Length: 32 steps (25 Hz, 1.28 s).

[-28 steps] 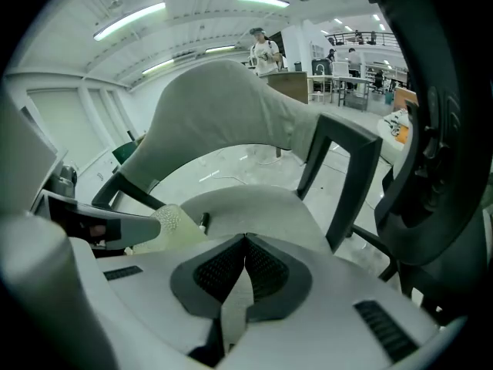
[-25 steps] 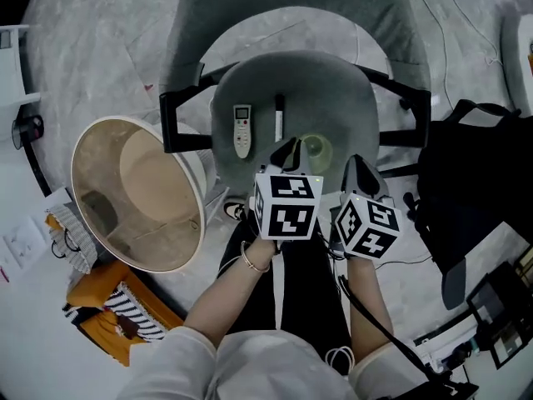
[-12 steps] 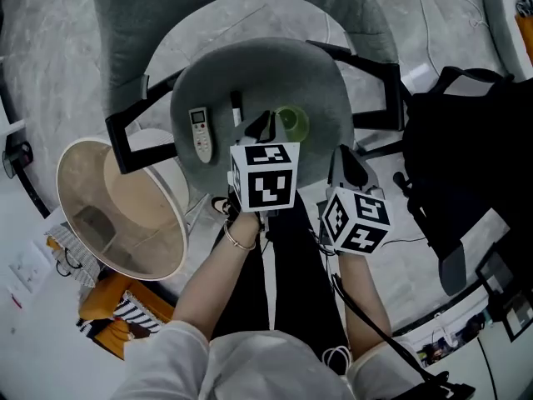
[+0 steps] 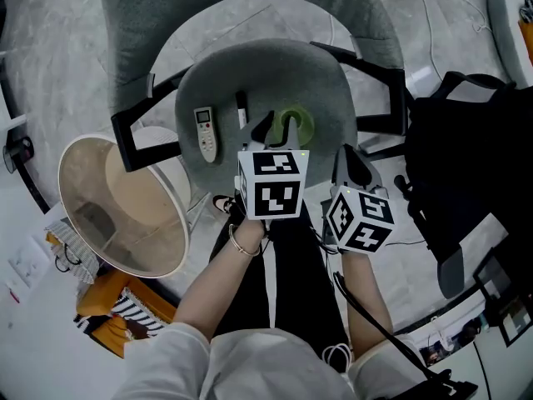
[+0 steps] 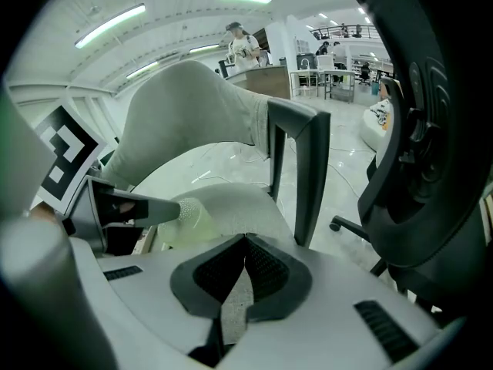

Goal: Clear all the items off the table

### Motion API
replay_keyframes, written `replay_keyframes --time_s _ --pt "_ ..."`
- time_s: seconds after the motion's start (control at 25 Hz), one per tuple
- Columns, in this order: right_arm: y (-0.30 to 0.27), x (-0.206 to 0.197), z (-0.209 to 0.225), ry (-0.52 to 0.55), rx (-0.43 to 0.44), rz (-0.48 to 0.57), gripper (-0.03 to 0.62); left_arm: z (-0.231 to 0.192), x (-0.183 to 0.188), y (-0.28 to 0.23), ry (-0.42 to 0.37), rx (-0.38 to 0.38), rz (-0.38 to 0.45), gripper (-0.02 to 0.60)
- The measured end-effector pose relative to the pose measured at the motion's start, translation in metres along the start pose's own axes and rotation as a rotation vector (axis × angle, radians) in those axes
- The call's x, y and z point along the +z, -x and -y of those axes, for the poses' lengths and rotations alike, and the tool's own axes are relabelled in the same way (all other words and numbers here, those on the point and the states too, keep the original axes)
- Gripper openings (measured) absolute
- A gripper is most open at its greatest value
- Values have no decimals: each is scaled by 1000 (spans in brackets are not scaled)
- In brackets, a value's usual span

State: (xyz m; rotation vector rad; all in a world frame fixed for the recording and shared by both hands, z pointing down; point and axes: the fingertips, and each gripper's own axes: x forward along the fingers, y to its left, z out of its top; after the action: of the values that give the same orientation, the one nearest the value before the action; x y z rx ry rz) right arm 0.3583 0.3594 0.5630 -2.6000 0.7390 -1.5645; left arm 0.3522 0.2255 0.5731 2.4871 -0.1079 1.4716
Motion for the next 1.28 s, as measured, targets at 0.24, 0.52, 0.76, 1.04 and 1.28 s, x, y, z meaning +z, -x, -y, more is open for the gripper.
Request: replay_keyframes --time_s 0.24,0.52,0.76,1.04,1.28 --pt "14 15 -23 37 19 1 25 -9 10 52 46 8 62 126" --pt "58 62 -147 323 238 65 25 -53 8 175 181 71 207 59" --pt "127 53 -317 578 572 85 25 -142 -13 333 364 349 431 9" --pt "226 8 -465 817 823 150 25 -221 -84 507 555 621 701 8" --pt "328 -27 -550 870 955 262 25 -233 -129 643 558 767 855 8"
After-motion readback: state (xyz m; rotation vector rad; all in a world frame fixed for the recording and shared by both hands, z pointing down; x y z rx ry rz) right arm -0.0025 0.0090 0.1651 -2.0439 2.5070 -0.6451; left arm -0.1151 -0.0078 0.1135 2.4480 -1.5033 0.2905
